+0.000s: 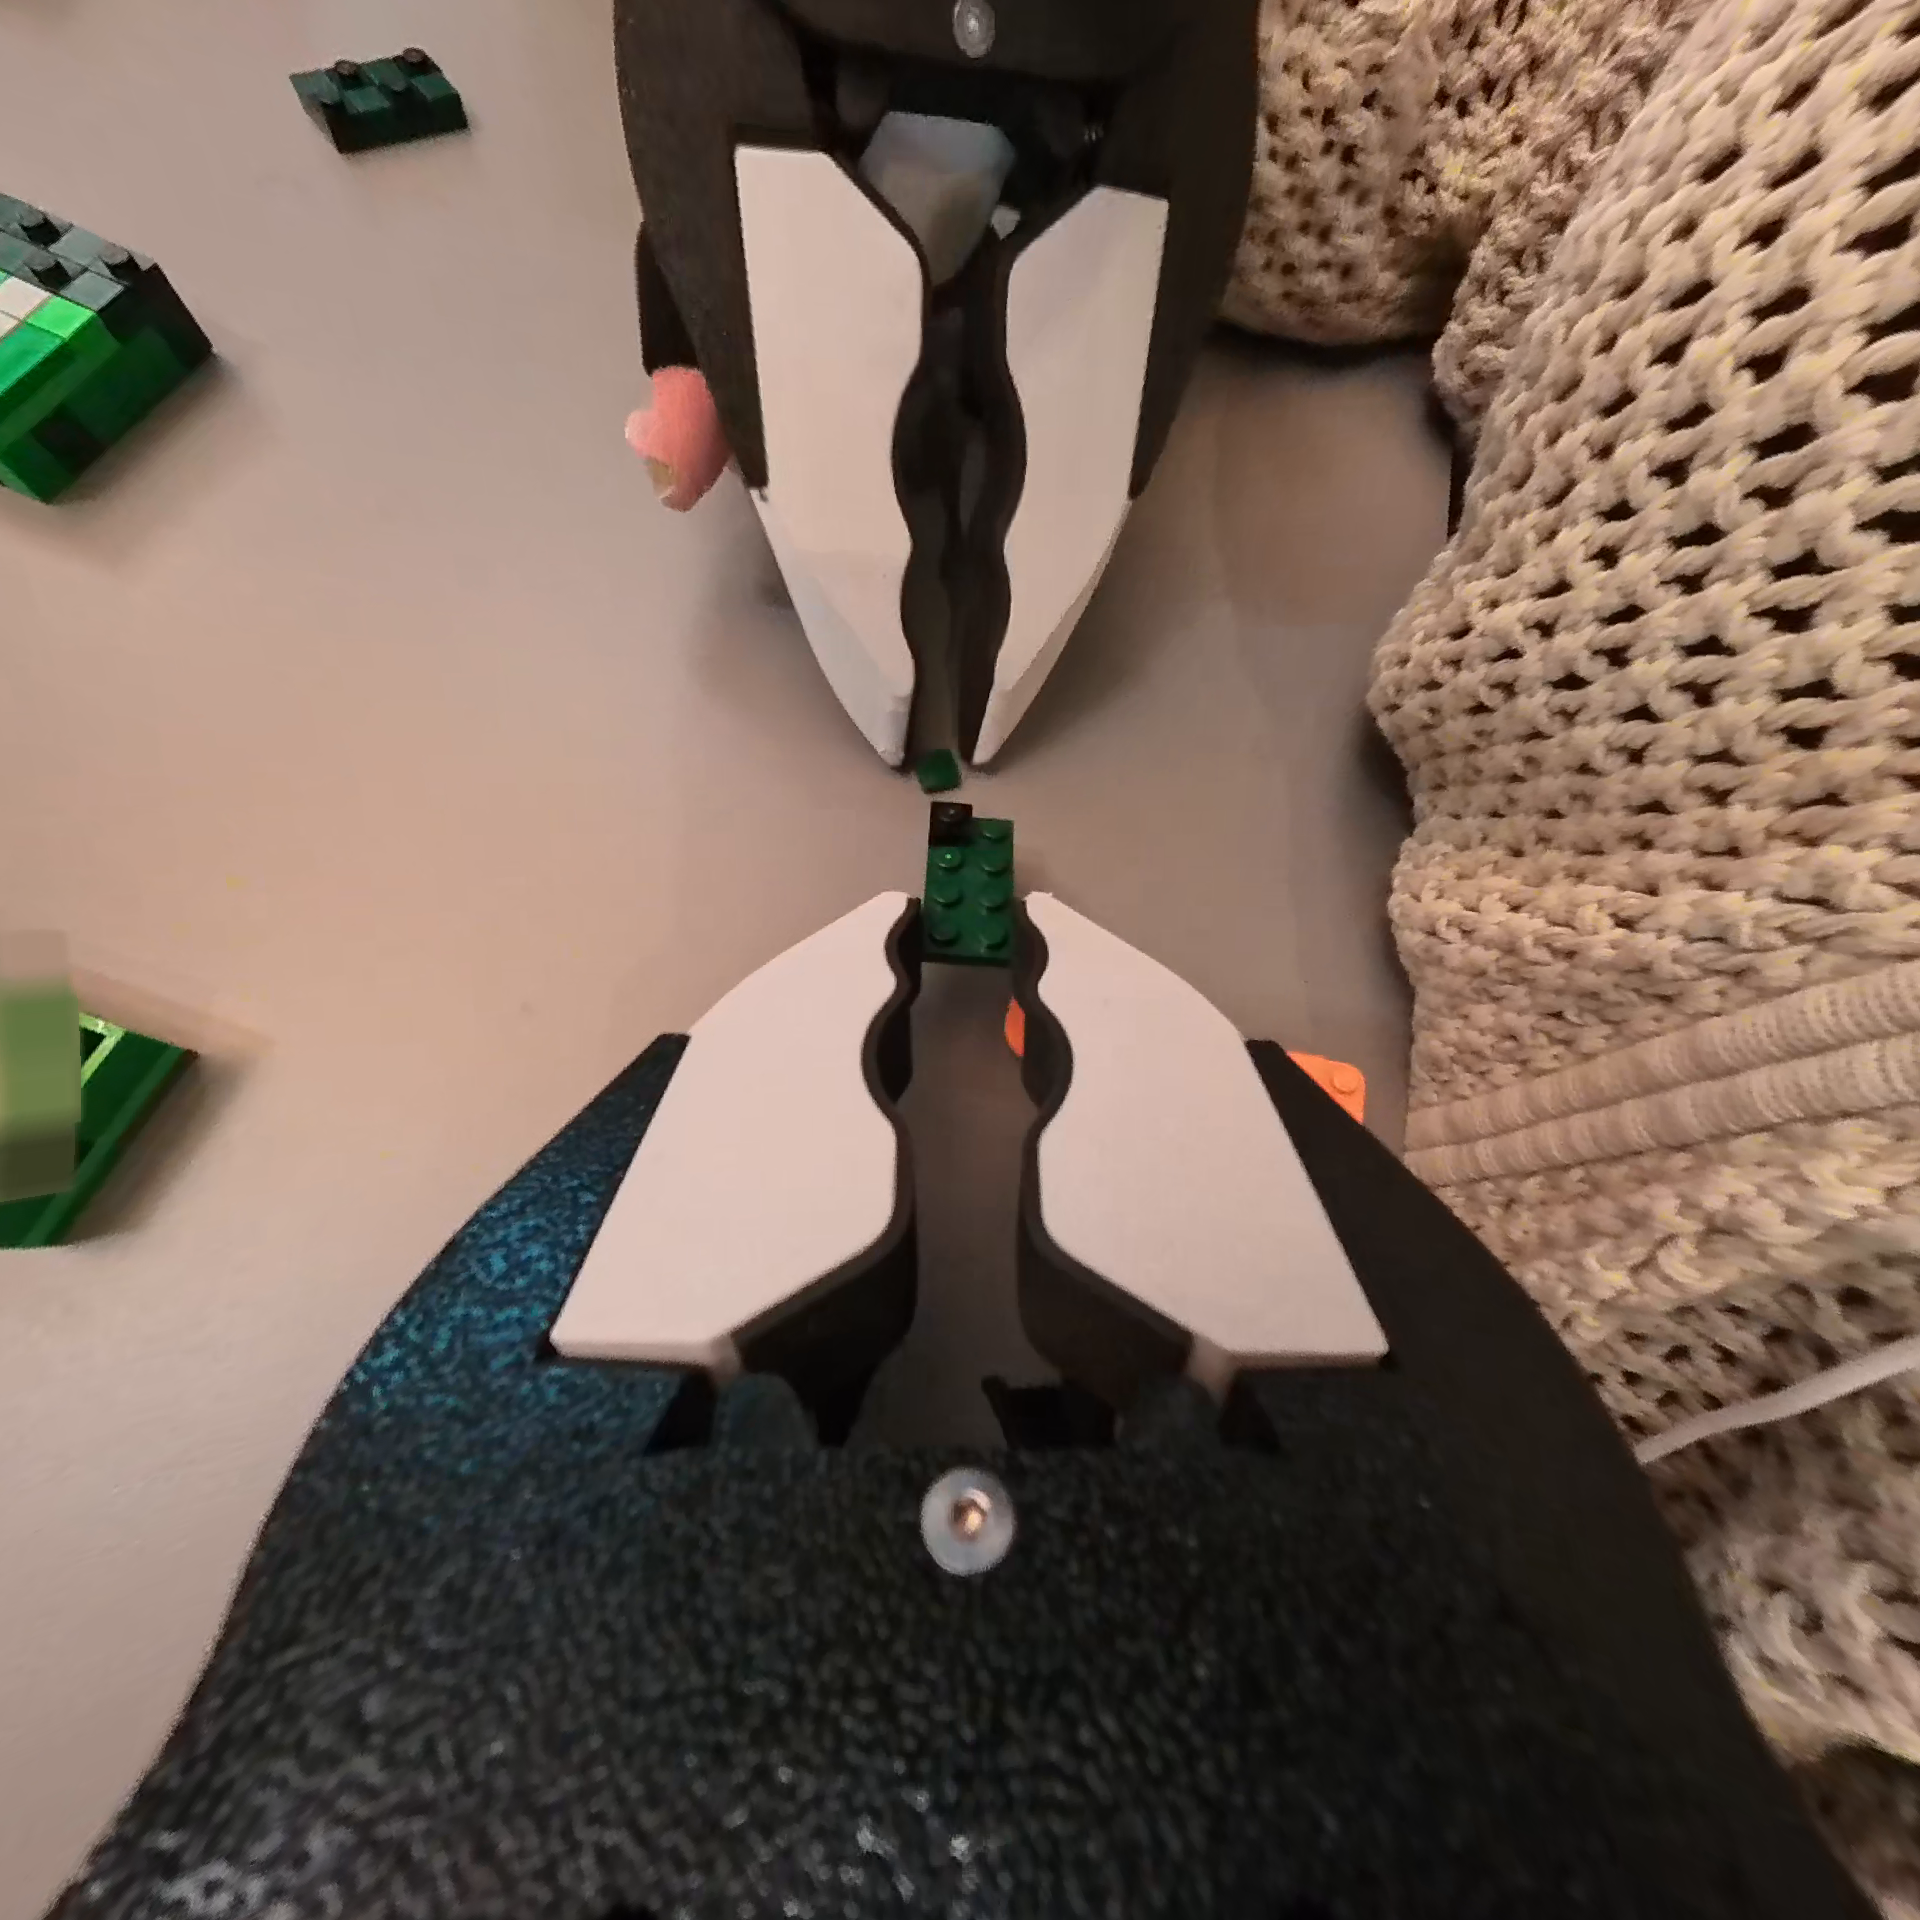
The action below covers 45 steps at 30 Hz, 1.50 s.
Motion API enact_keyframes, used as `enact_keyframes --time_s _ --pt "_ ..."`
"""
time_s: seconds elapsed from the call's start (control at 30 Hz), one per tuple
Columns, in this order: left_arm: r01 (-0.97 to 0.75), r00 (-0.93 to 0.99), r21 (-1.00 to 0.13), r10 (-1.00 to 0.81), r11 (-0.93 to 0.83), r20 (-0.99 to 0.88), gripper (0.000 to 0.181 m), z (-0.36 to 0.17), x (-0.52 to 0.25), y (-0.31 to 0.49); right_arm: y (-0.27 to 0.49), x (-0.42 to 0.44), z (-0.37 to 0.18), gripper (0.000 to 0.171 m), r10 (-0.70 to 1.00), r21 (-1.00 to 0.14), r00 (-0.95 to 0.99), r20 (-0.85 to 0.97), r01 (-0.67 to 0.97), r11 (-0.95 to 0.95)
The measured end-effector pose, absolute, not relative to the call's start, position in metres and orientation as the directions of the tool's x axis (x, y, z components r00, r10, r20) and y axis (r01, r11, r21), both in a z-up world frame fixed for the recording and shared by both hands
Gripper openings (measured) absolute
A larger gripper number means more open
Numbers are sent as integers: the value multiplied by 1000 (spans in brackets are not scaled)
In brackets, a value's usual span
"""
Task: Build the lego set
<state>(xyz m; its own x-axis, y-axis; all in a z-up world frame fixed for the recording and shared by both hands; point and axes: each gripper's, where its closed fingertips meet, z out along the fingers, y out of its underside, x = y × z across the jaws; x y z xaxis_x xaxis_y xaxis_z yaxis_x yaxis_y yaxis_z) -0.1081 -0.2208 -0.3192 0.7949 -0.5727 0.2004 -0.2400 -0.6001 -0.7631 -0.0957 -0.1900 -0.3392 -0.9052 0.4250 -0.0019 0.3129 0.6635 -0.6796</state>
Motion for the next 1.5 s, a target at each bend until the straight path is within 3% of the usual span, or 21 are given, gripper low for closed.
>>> enact_keyframes --time_s 0.2,0.37,0.5,1.1,1.27,1.5 --pt "-211 807 -759 -548 -615 220 16 -323 -110 -220 -190 -95 -339 7 445 -690 -895 -35 344 637" --pt "-94 818 -763 -486 -639 306 15 -325 -118 -219 -195 -107 -323 7 524 -797 -849 -73 365 481" --pt "-55 838 -747 -438 -662 325 15 -328 -124 -217 -200 -114 -319 7 557 -819 -829 -52 355 451" --pt "-147 867 -738 -444 -659 224 16 -334 -121 -218 -208 -118 -332 7 580 -761 -814 38 352 544" --pt "-195 859 -743 -477 -640 185 39 -332 -117 -219 -209 -118 -333 7 580 -755 -813 54 347 557" --pt "-328 867 -703 -496 -632 41 34 -336 -124 -218 -212 -118 -332 7 582 -746 -810 71 345 571"
